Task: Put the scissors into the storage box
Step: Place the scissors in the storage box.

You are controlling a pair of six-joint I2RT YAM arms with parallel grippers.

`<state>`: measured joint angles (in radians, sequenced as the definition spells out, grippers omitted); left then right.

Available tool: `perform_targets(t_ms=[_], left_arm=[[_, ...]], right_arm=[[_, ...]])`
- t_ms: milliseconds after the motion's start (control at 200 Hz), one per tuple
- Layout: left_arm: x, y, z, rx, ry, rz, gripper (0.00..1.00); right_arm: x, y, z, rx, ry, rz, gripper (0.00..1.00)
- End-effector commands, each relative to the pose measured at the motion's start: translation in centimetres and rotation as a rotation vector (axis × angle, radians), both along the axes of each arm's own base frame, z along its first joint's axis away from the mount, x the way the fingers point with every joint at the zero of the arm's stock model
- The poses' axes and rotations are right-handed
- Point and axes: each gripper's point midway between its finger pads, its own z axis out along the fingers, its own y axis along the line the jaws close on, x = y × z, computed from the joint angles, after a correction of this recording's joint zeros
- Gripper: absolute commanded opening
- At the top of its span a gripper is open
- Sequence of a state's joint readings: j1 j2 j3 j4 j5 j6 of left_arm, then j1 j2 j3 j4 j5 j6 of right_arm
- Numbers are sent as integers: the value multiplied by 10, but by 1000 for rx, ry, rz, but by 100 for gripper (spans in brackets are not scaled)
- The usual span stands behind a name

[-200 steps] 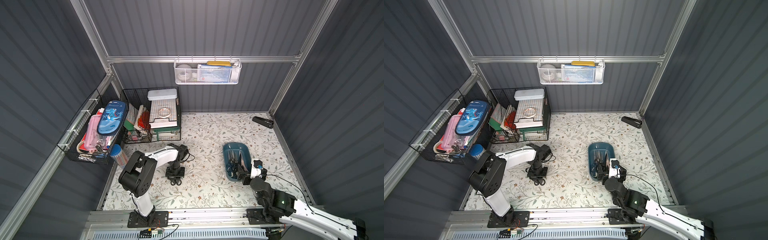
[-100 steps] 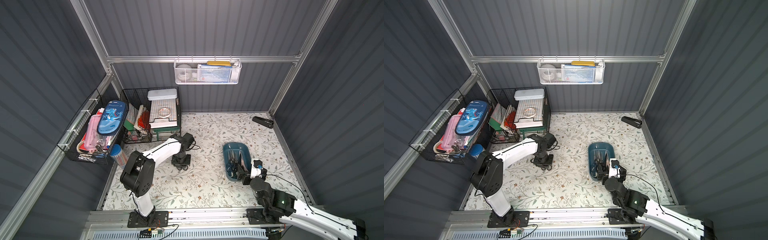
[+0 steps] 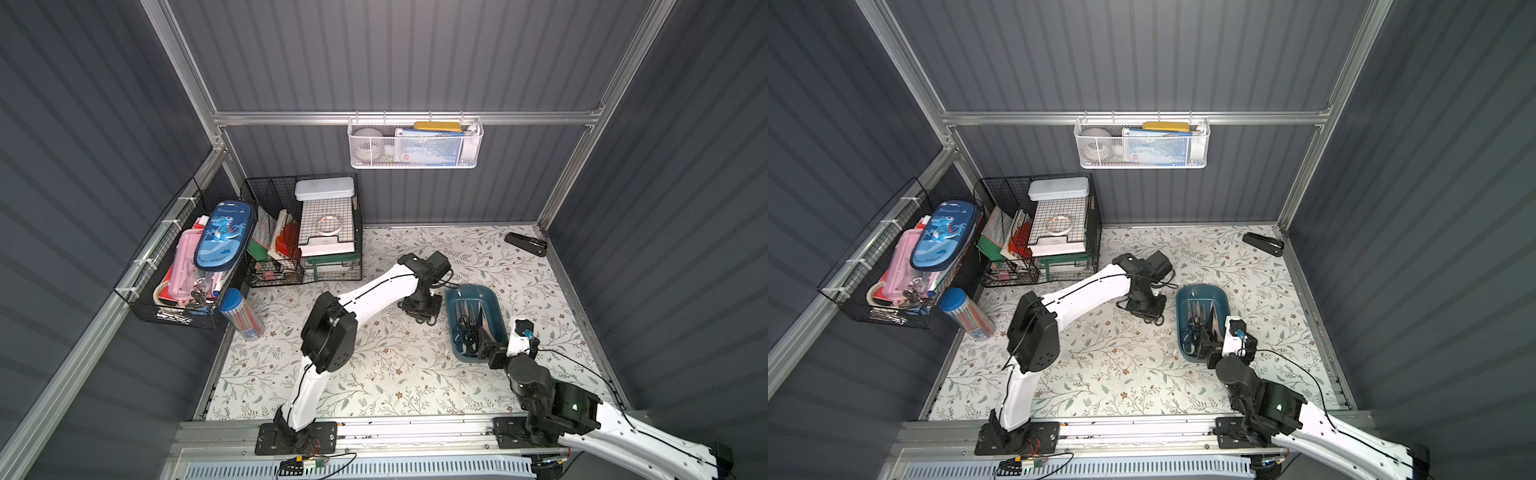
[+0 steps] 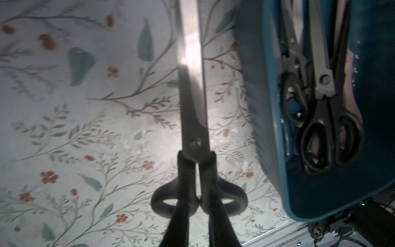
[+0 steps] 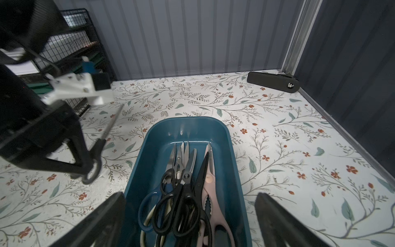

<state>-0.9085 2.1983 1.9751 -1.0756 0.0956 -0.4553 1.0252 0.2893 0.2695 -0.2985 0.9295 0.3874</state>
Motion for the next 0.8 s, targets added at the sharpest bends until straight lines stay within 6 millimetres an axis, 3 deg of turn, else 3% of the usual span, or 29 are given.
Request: perform_targets(t_ms=[0,160,300,475,550,640,695,796], left_arm=[[-23,-37,8,-90,73,-74,10],[-32,-71,9,-164,89,-103,12],[-32,-79,6,-187,108,-99,14],[-33,-83,0,-200,124,-99,38],[-32,-85,4,-222,130,-87,44],[-4,-75,19,-210,-10,-61,46],[16,-71,40,-247,-140,-9,48],[55,-35,85,-281,-415,135,56]], right_arm=[[-3,-10,6,25,-15,-26,99],[-6,-14,8,53,-34,-27,99],[-5,-12,6,46,-31,-22,99],[-3,-6,5,21,-9,-15,99],[-2,-4,3,7,2,-9,99],[-2,-5,3,2,7,-17,99],[-2,-6,4,1,5,-21,99],[-2,-7,4,8,-1,-22,99]])
